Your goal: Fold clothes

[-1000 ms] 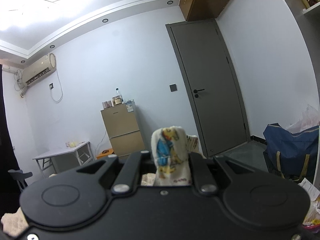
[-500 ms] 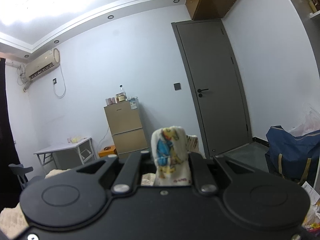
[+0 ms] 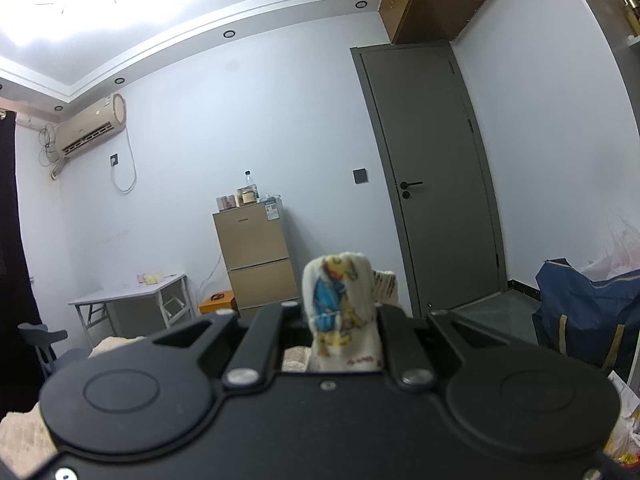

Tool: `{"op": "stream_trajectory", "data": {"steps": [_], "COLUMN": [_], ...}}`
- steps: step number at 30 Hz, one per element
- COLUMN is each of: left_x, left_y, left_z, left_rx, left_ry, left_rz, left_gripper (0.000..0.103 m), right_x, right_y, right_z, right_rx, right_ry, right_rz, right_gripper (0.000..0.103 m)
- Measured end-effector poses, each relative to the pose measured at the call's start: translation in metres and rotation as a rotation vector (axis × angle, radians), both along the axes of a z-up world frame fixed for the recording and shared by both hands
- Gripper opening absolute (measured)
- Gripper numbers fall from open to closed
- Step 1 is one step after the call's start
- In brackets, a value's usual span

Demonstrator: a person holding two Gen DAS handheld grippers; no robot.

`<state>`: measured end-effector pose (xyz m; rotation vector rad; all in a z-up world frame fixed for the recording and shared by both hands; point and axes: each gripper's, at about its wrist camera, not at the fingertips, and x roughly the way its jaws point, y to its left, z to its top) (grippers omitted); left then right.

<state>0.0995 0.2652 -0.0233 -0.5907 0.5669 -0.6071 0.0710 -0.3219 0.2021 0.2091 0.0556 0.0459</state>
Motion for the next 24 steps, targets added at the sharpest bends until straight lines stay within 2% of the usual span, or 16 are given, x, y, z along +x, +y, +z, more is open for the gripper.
{"op": "stream_trajectory", "data": {"steps": [2,3,4,6,7,9,10,12,14,16,19,20,21,22,23,24], "left_x": [0.004,0.008,0.012,0.028,0.033,0.040,0.047,0.057,0.081,0.100,0.129,0.139,0.148,0.156,0.164,0.166], "left_y": [-0.035,-0.048,-0.061,-0.089,-0.092,-0.078,-0.053,-0.018,0.004,0.006,0.002,0.000,-0.005,-0.011,-0.017,-0.021], "left_z": [0.021,0.024,0.025,0.016,0.013,0.007,0.006,0.004,-0.006,-0.020,-0.044,-0.051,-0.054,-0.055,-0.057,-0.057], "left_rx": [-0.004,0.024,0.057,0.177,0.202,0.144,0.006,-0.128,-0.094,-0.088,-0.153,-0.189,-0.181,-0.164,-0.147,-0.138], "left_ry": [-0.048,-0.041,-0.029,0.046,0.069,0.087,0.086,0.090,0.182,0.235,0.259,0.258,0.265,0.274,0.282,0.285], "left_rz": [-0.103,-0.123,-0.137,-0.171,-0.180,-0.161,-0.111,-0.013,0.091,0.076,0.063,0.057,0.052,0.047,0.041,0.041], "left_gripper": [0.066,0.066,0.066,0.066,0.065,0.063,0.064,0.066,0.067,0.067,0.067,0.063,0.054,0.022,0.002,0.002], "right_x": [-0.001,-0.001,-0.001,-0.002,-0.002,-0.003,-0.003,-0.002,-0.001,0.001,0.003,0.003,0.003,0.003,0.003,0.003], "right_y": [0.010,0.015,0.020,0.030,0.035,0.045,0.048,0.056,0.061,0.064,0.071,0.074,0.078,0.081,0.083,0.085], "right_z": [0.005,0.007,0.009,0.014,0.017,0.021,0.022,0.023,0.022,0.019,0.015,0.013,0.011,0.010,0.009,0.008], "right_rx": [-0.022,-0.033,-0.044,-0.066,-0.077,-0.098,-0.103,-0.108,-0.103,-0.100,-0.106,-0.115,-0.124,-0.129,-0.131,-0.131], "right_ry": [-0.008,-0.012,-0.016,-0.024,-0.028,-0.038,-0.041,-0.042,-0.037,-0.028,-0.017,-0.012,-0.008,-0.005,-0.002,0.001], "right_rz": [0.003,0.004,0.006,0.008,0.010,0.019,0.026,0.050,0.065,0.077,0.092,0.096,0.100,0.104,0.107,0.111], "right_gripper": [0.009,0.009,0.009,0.009,0.009,0.009,0.009,0.009,0.009,0.009,0.009,0.009,0.009,0.009,0.009,0.009]}}
